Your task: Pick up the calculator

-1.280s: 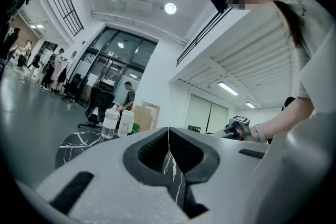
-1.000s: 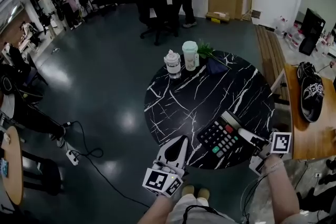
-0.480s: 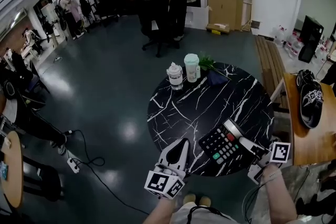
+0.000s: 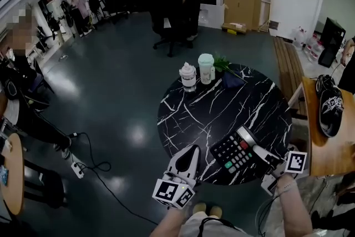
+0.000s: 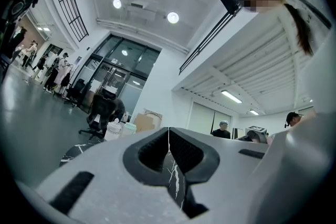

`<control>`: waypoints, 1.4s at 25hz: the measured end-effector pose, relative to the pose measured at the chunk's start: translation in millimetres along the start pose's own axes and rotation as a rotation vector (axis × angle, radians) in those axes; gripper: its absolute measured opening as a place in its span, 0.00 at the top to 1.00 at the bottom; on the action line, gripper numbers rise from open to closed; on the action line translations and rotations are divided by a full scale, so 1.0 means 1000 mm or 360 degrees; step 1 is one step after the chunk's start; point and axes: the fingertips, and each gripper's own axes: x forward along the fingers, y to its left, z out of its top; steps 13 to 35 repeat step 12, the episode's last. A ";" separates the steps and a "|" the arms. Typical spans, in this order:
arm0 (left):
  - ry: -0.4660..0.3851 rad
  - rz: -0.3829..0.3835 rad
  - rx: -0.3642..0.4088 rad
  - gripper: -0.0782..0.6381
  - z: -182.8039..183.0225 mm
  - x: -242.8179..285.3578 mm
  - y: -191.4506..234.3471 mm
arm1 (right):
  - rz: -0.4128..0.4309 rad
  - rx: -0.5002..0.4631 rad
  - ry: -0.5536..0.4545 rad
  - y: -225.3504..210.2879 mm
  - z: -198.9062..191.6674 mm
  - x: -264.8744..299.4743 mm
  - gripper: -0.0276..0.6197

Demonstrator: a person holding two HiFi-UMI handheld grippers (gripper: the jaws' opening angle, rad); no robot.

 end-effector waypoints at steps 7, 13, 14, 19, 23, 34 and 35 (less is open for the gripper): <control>0.0009 -0.0006 -0.0006 0.88 -0.004 0.003 -0.004 | 0.0009 0.0025 -0.0023 -0.003 0.002 -0.004 0.87; 0.0006 0.0004 -0.0015 0.88 -0.008 0.007 -0.007 | -0.0001 0.0028 -0.0016 -0.010 0.003 -0.007 0.87; 0.0006 0.0004 -0.0015 0.88 -0.008 0.007 -0.007 | -0.0001 0.0028 -0.0016 -0.010 0.003 -0.007 0.87; 0.0006 0.0004 -0.0015 0.88 -0.008 0.007 -0.007 | -0.0001 0.0028 -0.0016 -0.010 0.003 -0.007 0.87; 0.0006 0.0004 -0.0015 0.88 -0.008 0.007 -0.007 | -0.0001 0.0028 -0.0016 -0.010 0.003 -0.007 0.87; 0.0006 0.0004 -0.0015 0.88 -0.008 0.007 -0.007 | -0.0001 0.0028 -0.0016 -0.010 0.003 -0.007 0.87; 0.0006 0.0004 -0.0015 0.88 -0.008 0.007 -0.007 | -0.0001 0.0028 -0.0016 -0.010 0.003 -0.007 0.87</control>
